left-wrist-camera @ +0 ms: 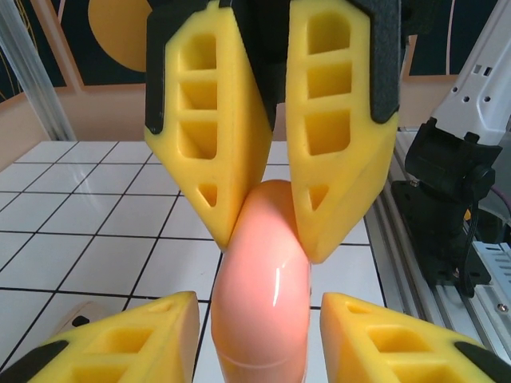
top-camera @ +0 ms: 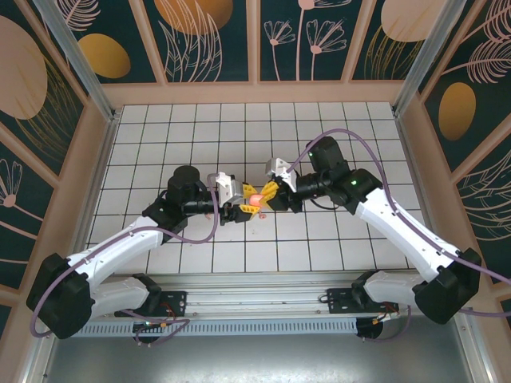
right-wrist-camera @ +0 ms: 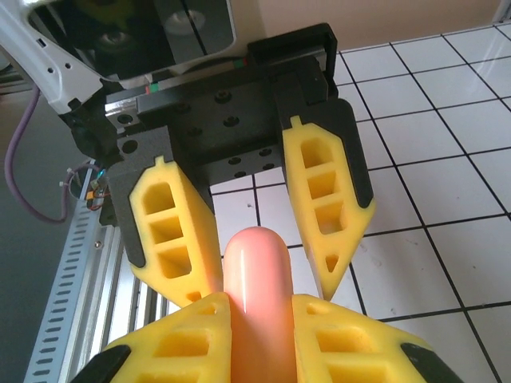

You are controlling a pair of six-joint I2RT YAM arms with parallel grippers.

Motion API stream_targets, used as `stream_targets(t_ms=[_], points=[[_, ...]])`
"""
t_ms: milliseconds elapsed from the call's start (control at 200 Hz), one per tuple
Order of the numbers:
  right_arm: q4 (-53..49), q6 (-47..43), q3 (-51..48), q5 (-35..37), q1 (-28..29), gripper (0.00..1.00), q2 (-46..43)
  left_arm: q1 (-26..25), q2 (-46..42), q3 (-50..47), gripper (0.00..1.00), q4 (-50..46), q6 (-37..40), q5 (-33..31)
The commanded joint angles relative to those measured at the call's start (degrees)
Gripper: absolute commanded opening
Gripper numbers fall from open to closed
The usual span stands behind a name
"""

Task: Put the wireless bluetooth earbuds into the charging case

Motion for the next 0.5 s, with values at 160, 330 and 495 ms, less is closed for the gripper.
stream_targets(t_ms=[160, 330, 495], points=[[1.5, -0.94, 0.35, -2.28, 0.05, 0.17, -2.52, -0.19, 0.34, 0.73, 0.41, 0.69, -0.57, 1.53], [1.51, -1.0, -0.04, -2.33, -0.04, 0.17, -2.54, -0.12, 0.41, 0.81, 0.26, 0.75, -0.65, 1.87], [3.41, 1.0, -0.67, 0.45, -0.16, 0.32, -2.57, -0.18, -0.66, 0.62, 0.24, 0.78, -0.28, 1.66]])
